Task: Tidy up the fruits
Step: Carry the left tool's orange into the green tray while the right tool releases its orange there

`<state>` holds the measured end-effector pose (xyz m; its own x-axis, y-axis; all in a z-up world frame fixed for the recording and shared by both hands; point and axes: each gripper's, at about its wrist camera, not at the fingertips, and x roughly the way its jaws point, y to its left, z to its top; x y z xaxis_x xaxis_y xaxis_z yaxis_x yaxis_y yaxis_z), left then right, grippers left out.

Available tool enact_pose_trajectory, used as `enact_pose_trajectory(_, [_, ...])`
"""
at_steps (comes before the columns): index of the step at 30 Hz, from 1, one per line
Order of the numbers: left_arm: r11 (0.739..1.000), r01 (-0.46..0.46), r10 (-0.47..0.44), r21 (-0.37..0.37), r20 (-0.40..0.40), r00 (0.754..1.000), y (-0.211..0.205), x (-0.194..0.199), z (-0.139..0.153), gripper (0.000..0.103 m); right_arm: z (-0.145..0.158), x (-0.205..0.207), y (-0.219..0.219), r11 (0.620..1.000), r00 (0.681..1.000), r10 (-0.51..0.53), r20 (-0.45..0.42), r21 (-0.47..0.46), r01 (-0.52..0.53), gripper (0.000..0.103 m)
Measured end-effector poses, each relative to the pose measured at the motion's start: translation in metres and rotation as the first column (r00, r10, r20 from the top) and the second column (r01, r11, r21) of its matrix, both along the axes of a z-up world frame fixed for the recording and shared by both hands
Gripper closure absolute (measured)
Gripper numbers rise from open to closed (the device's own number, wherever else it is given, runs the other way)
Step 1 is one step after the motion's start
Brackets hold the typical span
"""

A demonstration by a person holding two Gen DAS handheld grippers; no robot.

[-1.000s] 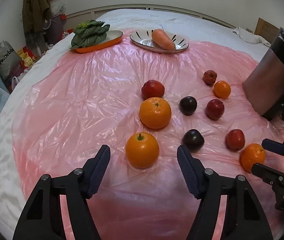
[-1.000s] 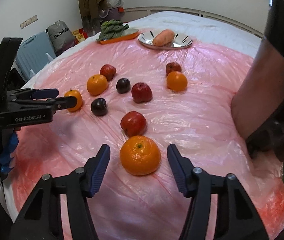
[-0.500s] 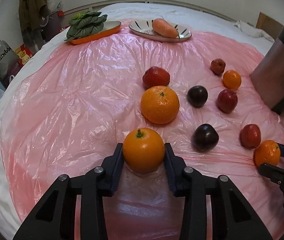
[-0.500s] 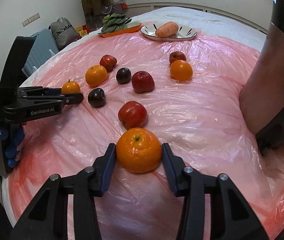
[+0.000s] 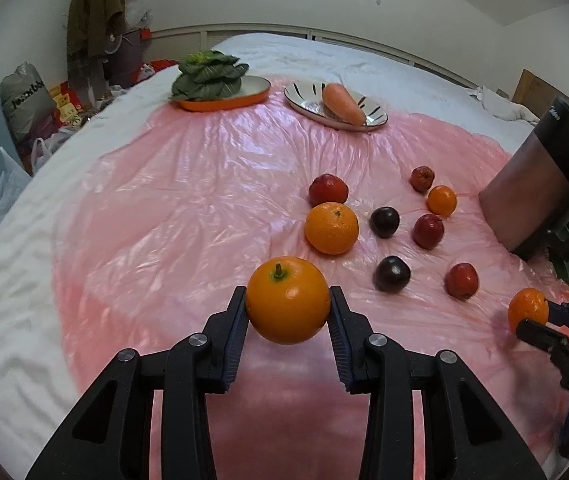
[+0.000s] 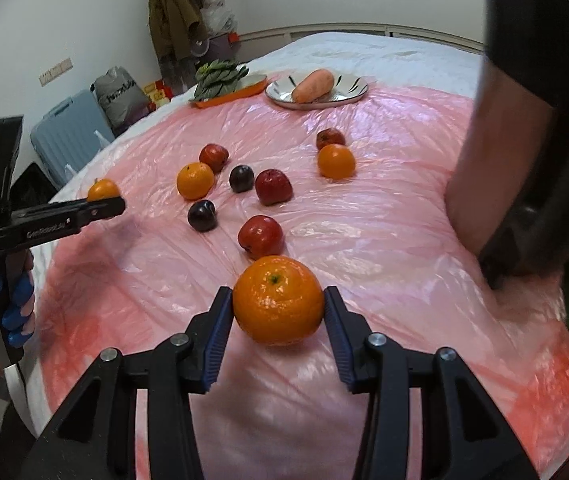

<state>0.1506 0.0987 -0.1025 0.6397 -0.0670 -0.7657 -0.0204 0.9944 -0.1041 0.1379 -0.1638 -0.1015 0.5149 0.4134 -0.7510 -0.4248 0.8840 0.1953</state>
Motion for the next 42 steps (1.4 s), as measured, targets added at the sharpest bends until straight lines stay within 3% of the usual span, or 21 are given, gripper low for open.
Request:
enact_pose_trajectory(7, [0.997, 0.080, -0.081, 0.011, 0.029, 0.996, -0.032, -0.031, 0.033, 0.069, 0.022, -0.030, -0.048, 0.997, 0.997, -0.069, 0.038, 0.040, 0.067, 0.052])
enact_pose_trajectory(12, [0.970, 0.240, -0.238, -0.027, 0.047, 0.970, -0.105, -0.044, 0.051, 0.069, 0.032, -0.048, -0.126, 0.983, 0.981, -0.184, 0.063, 0.019, 0.183, 0.052])
enact_pose_trajectory(14, [0.948, 0.313, -0.311, -0.059, 0.053, 0.949, -0.140, -0.045, 0.056, 0.069, 0.033, -0.048, -0.157, 0.971, 0.969, -0.236, 0.069, -0.005, 0.237, 0.052])
enact_pose_trajectory(20, [0.832, 0.539, -0.535, -0.130, 0.069, 0.842, -0.280, -0.031, 0.064, 0.069, 0.040, -0.038, -0.267, 0.910, 0.911, -0.399, 0.106, -0.076, 0.408, 0.052])
enact_pose_trajectory(25, [0.772, 0.629, -0.626, -0.093, 0.067, 0.777, -0.385, 0.002, 0.062, 0.069, 0.038, -0.014, -0.325, 0.871, 0.879, -0.459, 0.130, -0.127, 0.474, 0.052])
enact_pose_trajectory(28, [0.762, 0.646, -0.644, -0.048, 0.041, 0.764, -0.433, 0.027, 0.054, 0.069, 0.033, 0.001, -0.355, 0.851, 0.862, -0.489, 0.133, -0.142, 0.505, 0.052])
enact_pose_trajectory(33, [0.765, 0.644, -0.644, -0.002, -0.033, 0.765, -0.479, 0.056, 0.032, 0.069, 0.022, 0.019, -0.387, 0.820, 0.833, -0.541, 0.116, -0.147, 0.553, 0.052])
enact_pose_trajectory(37, [0.769, 0.639, -0.635, 0.024, -0.086, 0.767, -0.489, 0.063, 0.012, 0.069, 0.009, 0.030, -0.404, 0.801, 0.815, -0.573, 0.088, -0.153, 0.579, 0.052])
enact_pose_trajectory(42, [0.774, 0.632, -0.619, 0.039, -0.160, 0.769, -0.490, 0.070, -0.010, 0.069, -0.014, 0.039, -0.408, 0.796, 0.815, -0.578, 0.045, -0.191, 0.575, 0.052])
